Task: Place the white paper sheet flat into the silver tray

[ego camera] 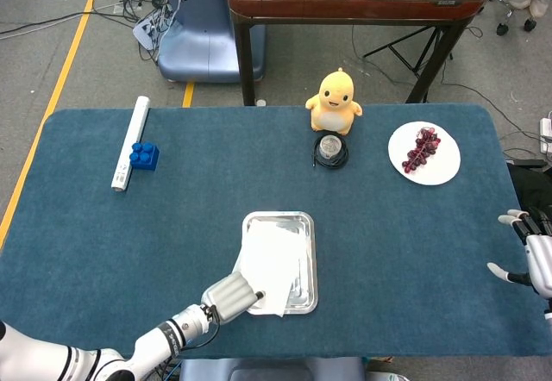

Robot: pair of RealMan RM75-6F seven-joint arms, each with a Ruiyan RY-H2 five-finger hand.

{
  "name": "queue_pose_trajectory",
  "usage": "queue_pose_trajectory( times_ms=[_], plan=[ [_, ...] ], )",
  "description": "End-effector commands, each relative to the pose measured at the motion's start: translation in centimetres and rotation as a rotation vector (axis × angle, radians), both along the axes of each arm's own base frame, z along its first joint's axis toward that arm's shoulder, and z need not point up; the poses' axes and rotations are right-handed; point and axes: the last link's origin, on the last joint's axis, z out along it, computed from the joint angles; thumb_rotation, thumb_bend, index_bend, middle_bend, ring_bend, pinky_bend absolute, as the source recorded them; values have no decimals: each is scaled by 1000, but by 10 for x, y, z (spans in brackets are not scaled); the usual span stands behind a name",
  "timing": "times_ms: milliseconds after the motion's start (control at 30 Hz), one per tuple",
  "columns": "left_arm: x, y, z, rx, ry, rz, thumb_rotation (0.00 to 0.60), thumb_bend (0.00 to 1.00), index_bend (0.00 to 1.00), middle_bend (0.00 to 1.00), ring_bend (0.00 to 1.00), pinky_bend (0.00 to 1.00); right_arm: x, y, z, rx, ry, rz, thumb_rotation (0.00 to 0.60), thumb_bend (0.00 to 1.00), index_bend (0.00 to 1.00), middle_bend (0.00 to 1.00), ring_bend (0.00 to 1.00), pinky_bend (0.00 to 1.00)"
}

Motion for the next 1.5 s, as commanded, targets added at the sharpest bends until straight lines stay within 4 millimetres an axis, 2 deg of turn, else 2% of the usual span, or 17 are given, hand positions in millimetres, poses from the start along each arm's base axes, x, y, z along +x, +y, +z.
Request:
queue_pose_trajectory(
  times_ms=[33, 833, 1500],
  plan=[
    [2, -1, -1, -2, 1, -3, 600, 713, 277, 1000, 942, 1000, 0, 0, 0, 0, -1, -1, 600, 29, 264, 214, 84, 297],
    [10, -7, -12, -25, -16, -20, 600, 714, 265, 1000, 944, 1000, -4, -2, 2, -3, -4, -17, 600, 28, 264, 214, 84, 297],
    [13, -1, -21, -6, 7, -21, 600, 714, 262, 1000, 945, 1000, -11, -3, 12, -45, -11, -48, 600, 28, 265, 214, 84, 297]
  ],
)
